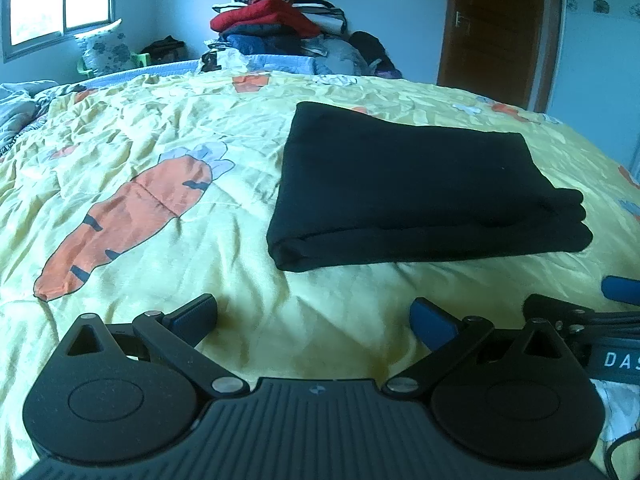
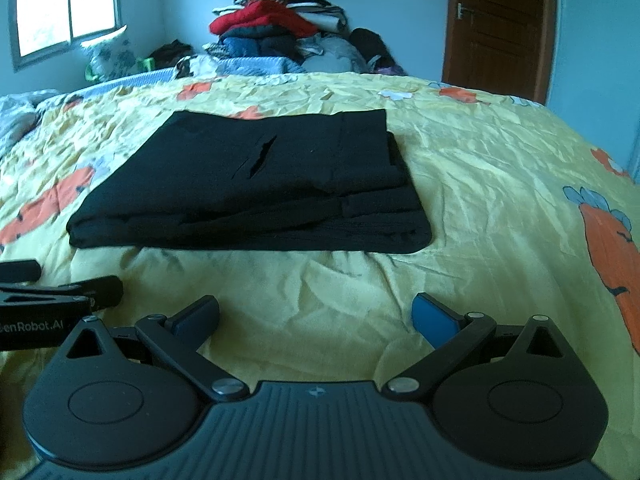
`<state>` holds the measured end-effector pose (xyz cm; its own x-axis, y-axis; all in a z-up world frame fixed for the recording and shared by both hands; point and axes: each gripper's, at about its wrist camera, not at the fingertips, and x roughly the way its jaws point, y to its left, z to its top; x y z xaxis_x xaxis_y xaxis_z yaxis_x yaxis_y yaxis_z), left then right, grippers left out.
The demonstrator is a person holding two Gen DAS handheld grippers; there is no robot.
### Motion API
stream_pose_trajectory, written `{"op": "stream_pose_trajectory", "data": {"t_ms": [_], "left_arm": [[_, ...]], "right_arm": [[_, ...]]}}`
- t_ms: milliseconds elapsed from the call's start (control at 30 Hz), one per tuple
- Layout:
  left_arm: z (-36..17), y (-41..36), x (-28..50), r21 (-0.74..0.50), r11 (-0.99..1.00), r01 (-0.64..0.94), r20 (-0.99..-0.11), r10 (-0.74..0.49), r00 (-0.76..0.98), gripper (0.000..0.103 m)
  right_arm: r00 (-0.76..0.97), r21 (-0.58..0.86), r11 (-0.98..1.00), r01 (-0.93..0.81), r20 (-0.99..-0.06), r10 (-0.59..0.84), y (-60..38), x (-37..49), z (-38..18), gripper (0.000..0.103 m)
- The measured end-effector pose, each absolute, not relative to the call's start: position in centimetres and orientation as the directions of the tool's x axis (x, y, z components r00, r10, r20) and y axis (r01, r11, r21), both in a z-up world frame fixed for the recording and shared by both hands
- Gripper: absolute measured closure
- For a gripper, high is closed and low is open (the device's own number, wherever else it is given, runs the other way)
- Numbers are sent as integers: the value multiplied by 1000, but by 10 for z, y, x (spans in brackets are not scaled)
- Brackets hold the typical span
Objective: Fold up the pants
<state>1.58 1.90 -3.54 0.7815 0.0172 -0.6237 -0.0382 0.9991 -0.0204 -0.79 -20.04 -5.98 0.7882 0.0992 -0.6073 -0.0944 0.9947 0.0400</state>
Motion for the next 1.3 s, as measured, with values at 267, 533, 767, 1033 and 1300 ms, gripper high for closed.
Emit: {"op": "stream_pose_trajectory", "data": {"t_ms": [267, 533, 767, 1033, 1300], "left_arm": [[-36, 20, 17, -11, 999, -31, -627, 18, 779, 0], [-36, 19, 17, -11, 999, -32, -627, 18, 779, 0], [-36, 19, 17, -11, 999, -32, -627, 18, 779, 0], [-36, 19, 17, -11, 999, -32, -627, 18, 779, 0], [-36, 19, 17, -11, 999, -32, -627, 18, 779, 0]], "right_arm": [[785, 6, 996, -89, -616, 74, -195, -6, -61, 0], [785, 4, 996, -90, -616, 73, -195, -6, -61, 0], [785, 4, 996, -90, -616, 73, -195, -6, -61, 0], [785, 5, 996, -90, -616, 73, -195, -6, -61, 0], [785, 4, 996, -90, -615, 74, -195, -6, -61, 0]]}}
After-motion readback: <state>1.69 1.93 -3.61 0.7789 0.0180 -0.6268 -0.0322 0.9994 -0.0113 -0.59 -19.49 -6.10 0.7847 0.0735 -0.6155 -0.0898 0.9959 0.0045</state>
